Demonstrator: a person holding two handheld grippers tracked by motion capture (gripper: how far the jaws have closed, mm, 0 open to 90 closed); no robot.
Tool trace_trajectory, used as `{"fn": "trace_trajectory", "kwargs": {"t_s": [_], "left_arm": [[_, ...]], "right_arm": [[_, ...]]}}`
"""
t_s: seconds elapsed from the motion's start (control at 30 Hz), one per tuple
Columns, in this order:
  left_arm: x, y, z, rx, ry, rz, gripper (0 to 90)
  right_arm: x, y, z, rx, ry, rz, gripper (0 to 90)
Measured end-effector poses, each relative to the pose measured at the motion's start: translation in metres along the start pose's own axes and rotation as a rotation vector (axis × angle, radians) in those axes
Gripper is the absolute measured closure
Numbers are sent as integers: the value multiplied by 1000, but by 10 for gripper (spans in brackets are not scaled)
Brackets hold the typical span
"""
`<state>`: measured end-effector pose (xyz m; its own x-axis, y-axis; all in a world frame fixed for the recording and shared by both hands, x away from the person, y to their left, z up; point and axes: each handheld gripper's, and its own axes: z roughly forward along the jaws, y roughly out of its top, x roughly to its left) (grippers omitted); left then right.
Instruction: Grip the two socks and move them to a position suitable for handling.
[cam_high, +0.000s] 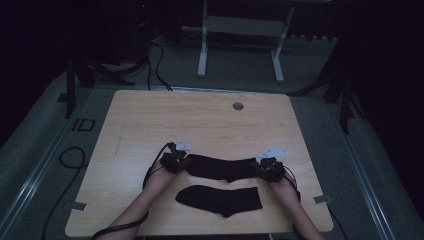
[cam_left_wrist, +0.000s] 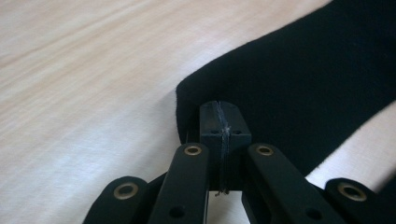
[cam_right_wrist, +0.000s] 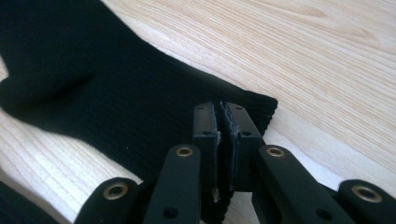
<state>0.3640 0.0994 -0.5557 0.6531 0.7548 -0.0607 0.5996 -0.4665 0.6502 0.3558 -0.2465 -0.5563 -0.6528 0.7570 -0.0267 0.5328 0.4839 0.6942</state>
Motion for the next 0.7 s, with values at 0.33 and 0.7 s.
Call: {"fn": "trace_trajectory", "kwargs": {"t_s": [0.33, 0.7], "left_arm": [[8, -1, -1, -7, 1, -21, 891], [-1, -7, -53, -130, -65, -48, 544]], "right_arm": [[-1, 6, 9, -14, 22, 19, 813], [8, 16, -26, -74, 87, 8, 636]]}}
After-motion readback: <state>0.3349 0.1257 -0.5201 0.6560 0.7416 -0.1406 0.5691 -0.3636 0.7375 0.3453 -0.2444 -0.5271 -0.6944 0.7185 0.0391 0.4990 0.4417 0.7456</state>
